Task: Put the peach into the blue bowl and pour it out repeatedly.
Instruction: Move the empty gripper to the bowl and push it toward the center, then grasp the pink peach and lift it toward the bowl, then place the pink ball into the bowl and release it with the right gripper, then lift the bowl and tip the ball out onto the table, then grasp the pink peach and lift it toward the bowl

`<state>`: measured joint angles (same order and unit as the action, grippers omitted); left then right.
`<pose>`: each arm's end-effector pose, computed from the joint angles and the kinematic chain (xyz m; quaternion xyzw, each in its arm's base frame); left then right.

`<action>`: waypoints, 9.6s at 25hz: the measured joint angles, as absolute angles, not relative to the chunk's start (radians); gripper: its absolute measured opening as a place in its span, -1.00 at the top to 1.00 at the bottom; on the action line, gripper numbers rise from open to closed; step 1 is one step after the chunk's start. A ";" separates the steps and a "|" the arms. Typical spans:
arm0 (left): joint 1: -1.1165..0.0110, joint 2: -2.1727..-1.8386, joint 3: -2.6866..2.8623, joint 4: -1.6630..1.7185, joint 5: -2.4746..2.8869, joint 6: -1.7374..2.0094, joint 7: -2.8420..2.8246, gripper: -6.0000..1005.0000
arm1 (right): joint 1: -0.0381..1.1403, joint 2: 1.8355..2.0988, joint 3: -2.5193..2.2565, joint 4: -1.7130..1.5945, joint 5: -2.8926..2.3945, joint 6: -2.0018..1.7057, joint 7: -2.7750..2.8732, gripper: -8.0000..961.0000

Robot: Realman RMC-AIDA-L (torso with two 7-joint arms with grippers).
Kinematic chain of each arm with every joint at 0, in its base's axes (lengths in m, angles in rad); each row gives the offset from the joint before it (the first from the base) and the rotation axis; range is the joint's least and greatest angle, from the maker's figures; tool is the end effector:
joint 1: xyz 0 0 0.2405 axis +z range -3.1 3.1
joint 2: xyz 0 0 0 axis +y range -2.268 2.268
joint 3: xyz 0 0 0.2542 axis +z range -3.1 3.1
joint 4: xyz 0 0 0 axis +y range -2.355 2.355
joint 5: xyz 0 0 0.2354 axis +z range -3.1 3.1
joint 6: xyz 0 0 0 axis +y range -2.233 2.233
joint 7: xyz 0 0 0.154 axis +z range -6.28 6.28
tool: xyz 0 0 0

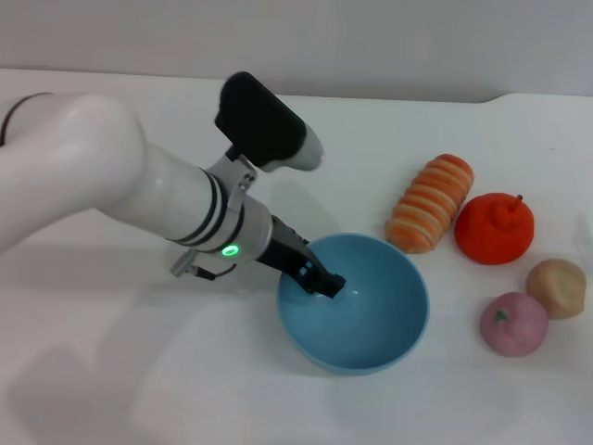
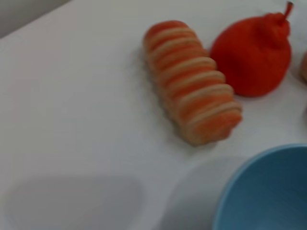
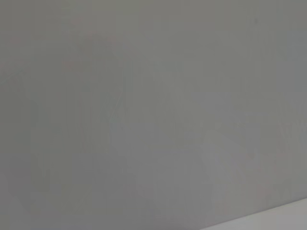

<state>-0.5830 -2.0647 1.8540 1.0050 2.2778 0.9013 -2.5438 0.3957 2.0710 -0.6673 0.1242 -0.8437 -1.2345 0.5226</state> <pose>-0.1935 0.3698 -0.1315 -0.9396 -0.2844 0.0904 0.1679 0.3894 0.2957 -0.0407 -0.6579 0.3941 0.3382 0.5454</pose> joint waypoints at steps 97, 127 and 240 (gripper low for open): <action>-0.781 -2.063 1.670 1.000 2.482 0.991 -2.775 0.99 | 0.488 2.072 -0.873 -1.103 -2.209 -1.588 2.137 0.83; -0.755 -2.066 1.692 0.993 2.469 0.959 -2.769 0.99 | 0.582 2.072 -1.092 -1.000 -2.125 -1.346 2.097 -0.16; -0.603 -2.072 1.887 0.872 1.646 0.330 -2.303 0.99 | 0.541 2.073 -0.702 -0.491 -2.294 -1.438 1.919 -0.36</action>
